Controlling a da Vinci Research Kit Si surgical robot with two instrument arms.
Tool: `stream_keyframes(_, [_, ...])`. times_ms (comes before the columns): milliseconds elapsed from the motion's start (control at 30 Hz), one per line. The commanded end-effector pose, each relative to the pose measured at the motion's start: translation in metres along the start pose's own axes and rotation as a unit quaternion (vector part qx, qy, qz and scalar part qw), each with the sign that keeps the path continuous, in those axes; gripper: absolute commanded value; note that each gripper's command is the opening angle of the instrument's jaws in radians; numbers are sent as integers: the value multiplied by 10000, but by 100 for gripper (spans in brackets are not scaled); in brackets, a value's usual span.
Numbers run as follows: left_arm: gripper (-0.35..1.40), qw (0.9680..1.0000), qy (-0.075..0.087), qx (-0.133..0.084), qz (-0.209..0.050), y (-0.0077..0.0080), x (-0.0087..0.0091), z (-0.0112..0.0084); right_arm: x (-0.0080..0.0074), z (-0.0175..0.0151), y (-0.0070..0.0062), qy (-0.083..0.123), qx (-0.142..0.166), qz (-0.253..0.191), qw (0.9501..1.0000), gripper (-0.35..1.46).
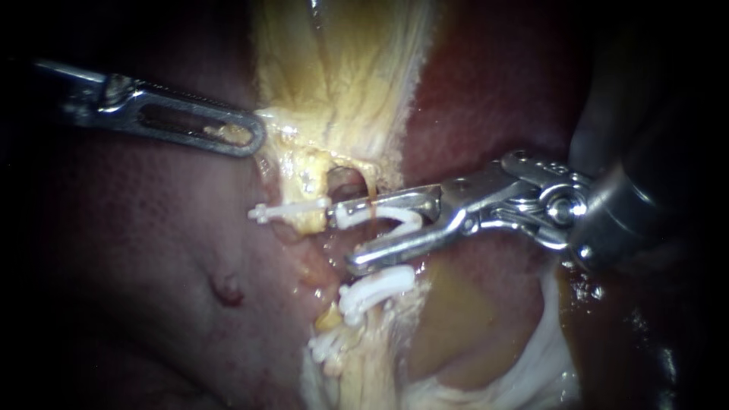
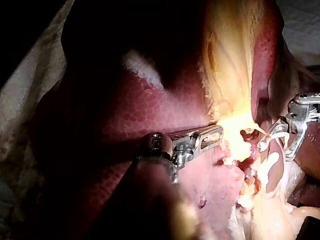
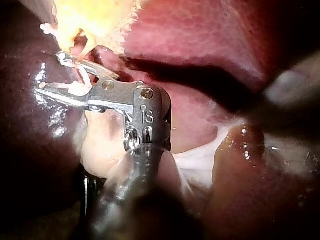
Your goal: Clipping third clip right tube
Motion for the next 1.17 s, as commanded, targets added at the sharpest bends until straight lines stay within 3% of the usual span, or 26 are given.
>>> stream_keyframes(33, [-35,10000,-1,-1,1,0,0,0,0,-1,0,-4,0,-5,10000,25])
stream_keyframes(167, [-35,10000,-2,-2,1,0,0,1,-1,-3,-1,-8,8,-4,10000,-1])
stream_keyframes(433, [-35,10000,-2,-3,2,1,0,1,-3,-11,3,-6,17,112,9999,-35])
stream_keyframes(667, [-35,10000,-2,-2,2,1,0,1,-7,-22,2,80,-118,427,9990,-35])
stream_keyframes(800, [-35,10000,-2,-3,2,1,0,1,-10,-22,3,-78,-161,436,9989,-35])
stream_keyframes(1167, [-35,10000,-2,-2,3,2,0,1,-11,-23,5,-76,-167,435,9989,-35])
